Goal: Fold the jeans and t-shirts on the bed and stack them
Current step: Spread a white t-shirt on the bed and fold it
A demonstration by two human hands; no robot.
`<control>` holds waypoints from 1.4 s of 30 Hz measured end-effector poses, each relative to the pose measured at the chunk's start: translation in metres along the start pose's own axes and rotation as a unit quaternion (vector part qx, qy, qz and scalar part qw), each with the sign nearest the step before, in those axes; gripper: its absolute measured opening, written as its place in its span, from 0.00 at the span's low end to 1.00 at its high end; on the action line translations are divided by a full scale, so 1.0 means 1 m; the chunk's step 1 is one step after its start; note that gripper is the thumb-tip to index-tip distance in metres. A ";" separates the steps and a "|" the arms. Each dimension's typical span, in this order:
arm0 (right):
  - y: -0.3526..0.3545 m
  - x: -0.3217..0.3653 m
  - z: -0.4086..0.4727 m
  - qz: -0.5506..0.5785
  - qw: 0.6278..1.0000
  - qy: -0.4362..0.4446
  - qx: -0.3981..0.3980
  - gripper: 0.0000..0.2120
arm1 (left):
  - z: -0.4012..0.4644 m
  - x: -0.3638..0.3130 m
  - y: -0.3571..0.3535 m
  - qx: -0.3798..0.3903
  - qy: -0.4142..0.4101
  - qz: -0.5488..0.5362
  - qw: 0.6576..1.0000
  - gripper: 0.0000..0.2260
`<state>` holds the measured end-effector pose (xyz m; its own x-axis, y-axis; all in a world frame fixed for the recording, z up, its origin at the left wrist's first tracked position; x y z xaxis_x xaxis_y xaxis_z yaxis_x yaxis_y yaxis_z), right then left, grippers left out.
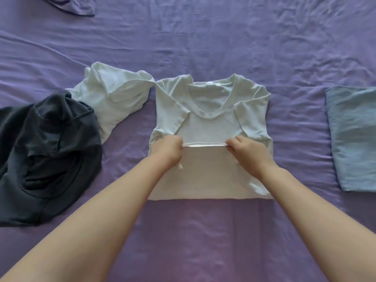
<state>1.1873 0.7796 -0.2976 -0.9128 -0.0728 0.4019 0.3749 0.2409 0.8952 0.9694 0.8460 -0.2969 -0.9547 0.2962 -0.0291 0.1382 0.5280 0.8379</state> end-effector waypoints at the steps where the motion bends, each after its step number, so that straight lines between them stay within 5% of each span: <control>1: 0.002 -0.003 0.009 -0.012 1.000 0.002 0.008 0.08 | 0.008 0.004 0.007 -0.006 0.004 -0.001 1.000 0.10; 9: 0.038 -0.029 0.072 0.113 0.983 -0.113 -0.089 0.09 | 0.065 0.014 0.058 -0.099 -0.021 -0.166 0.981 0.12; 14: 0.064 -0.051 0.111 0.127 0.979 -0.153 -0.050 0.16 | 0.108 0.019 0.085 -0.138 -0.053 -0.124 0.981 0.10; 17: 0.074 -0.063 0.136 0.142 0.975 -0.160 -0.053 0.10 | 0.137 0.022 0.095 -0.124 -0.056 -0.099 0.986 0.08; 27: 0.053 -0.085 0.185 0.167 0.945 -0.240 -0.145 0.10 | 0.185 0.012 0.095 -0.135 -0.003 0.076 0.988 0.14; 32: 0.040 -0.081 0.168 0.165 0.954 -0.156 -0.195 0.19 | 0.185 0.008 0.087 -0.181 0.002 0.122 0.976 0.14; 37: 0.025 -0.079 0.127 0.092 0.994 -0.017 -0.051 0.44 | 0.175 0.022 0.080 -0.186 0.029 0.158 0.969 0.17; 42: 0.030 -0.076 0.134 0.093 0.978 -0.054 -0.180 0.30 | 0.173 0.029 0.091 -0.175 0.041 0.141 0.974 0.24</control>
<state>1.2464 0.9223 -0.3276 -0.8283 0.0475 0.5583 0.5503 -0.1183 0.8265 0.9996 1.0399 -0.3161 -0.9115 0.3187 0.2599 0.3131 0.1281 0.9411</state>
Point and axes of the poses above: each hand's wrist, its own z-axis towards the middle knuckle, its own y-axis out of the back of the hand, x = y × z, the point moved 2 cm from there along z, towards the middle knuckle, and after that the axes turned 11 degrees about z, right-handed, at the moved point
